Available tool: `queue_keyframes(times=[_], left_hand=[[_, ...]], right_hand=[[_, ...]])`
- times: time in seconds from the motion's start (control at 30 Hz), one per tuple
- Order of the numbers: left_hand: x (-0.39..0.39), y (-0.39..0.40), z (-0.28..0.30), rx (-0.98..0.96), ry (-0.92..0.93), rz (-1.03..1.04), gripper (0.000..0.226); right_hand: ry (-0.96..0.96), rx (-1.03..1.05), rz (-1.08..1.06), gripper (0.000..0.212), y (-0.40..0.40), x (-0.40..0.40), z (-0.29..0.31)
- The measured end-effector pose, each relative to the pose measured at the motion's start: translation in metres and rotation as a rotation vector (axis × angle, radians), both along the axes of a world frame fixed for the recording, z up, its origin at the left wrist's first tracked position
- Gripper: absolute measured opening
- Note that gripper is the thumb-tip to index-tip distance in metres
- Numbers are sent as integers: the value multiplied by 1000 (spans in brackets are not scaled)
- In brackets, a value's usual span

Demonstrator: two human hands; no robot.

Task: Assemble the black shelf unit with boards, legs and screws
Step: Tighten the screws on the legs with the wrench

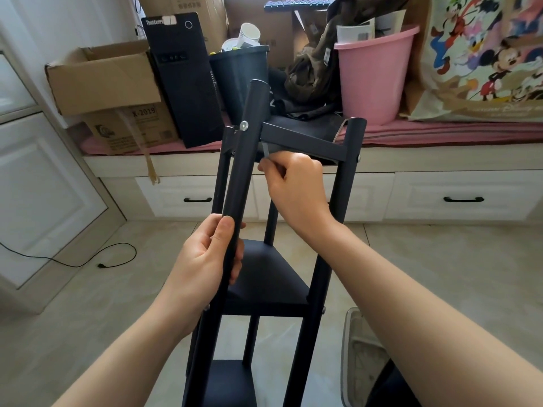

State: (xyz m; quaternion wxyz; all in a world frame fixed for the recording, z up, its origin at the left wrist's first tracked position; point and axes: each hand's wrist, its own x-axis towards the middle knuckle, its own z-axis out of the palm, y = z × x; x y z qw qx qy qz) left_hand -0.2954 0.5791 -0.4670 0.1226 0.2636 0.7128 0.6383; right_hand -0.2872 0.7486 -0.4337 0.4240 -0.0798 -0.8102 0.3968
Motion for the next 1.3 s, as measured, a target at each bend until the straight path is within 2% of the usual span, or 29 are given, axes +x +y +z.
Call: queue_keyframes(times=[0.4, 0.53, 0.8, 0.97, 1.3], left_hand=[[-1, -3, -1, -17, 14, -20, 37], [2, -3, -3, -10, 14, -47, 40], [4, 1, -2, -3, 4, -73, 35], [3, 0, -2, -10, 7, -62, 32], [1, -1, 0, 3, -5, -23, 43]], right_hand=[[97, -129, 1, 26, -11, -21, -7], [132, -140, -72, 30, -14, -30, -11], [182, -197, -84, 22, -14, -34, -16], [81, -169, -27, 25, -10, -21, -18], [-62, -122, 88, 26, -3, 8, -10]])
